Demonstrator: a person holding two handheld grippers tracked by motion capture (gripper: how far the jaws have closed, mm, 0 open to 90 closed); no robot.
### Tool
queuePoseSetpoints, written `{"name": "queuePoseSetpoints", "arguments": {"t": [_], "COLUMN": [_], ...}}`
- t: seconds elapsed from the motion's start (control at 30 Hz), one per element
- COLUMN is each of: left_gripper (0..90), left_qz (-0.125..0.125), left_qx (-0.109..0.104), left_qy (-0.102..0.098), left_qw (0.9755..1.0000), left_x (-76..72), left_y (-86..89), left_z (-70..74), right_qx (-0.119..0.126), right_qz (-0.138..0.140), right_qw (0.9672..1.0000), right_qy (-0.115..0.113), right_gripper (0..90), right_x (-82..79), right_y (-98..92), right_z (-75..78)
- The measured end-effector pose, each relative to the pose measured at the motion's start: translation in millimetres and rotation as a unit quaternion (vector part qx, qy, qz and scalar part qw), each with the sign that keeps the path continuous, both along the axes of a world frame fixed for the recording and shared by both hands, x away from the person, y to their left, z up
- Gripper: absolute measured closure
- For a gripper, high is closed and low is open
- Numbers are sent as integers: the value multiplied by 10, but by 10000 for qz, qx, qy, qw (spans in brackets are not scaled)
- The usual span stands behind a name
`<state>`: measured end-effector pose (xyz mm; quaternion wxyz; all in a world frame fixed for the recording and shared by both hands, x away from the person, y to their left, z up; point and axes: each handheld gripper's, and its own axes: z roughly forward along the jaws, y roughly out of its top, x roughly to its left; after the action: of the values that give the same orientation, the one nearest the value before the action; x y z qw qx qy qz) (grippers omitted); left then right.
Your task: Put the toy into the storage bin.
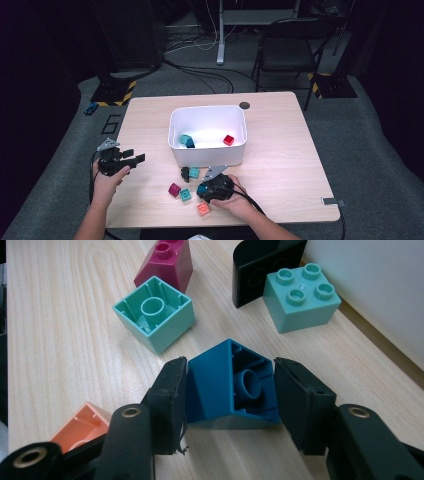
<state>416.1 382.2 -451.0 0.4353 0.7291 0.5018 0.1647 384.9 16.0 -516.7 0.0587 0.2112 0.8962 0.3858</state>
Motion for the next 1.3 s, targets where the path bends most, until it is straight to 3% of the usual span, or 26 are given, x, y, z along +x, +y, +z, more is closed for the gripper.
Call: {"name": "queuePoseSetpoints", "arguments": {"t": [0.3, 0.57, 1.03, 1.13, 1.3], "left_gripper": [364, 364, 364, 364, 364], "left_qz": [1, 2, 16, 23, 48], "left_qx": [4, 5, 6, -1, -18], "left_qy": [1, 26, -19, -10, -33], "left_qw": [10000, 10000, 10000, 10000, 10000], "left_x": [-2, -3, -1, -4, -2], "left_y": [8, 8, 8, 6, 19], "left_z": [2, 4, 6, 9, 13], "right_qx": [119, 269, 560, 574, 591], "right_qz": [1, 36, 251, 296, 342], "right_qw": [9999, 9996, 9981, 9979, 9976], "right_qy": [-75, -65, 61, 28, -88], "right_gripper": [483, 483, 483, 483, 483], "right_x": [6, 10, -12, -18, -17], "right_y": [-34, -97, -202, -204, -197], "right_z": [109, 325, 898, 990, 1288]}}
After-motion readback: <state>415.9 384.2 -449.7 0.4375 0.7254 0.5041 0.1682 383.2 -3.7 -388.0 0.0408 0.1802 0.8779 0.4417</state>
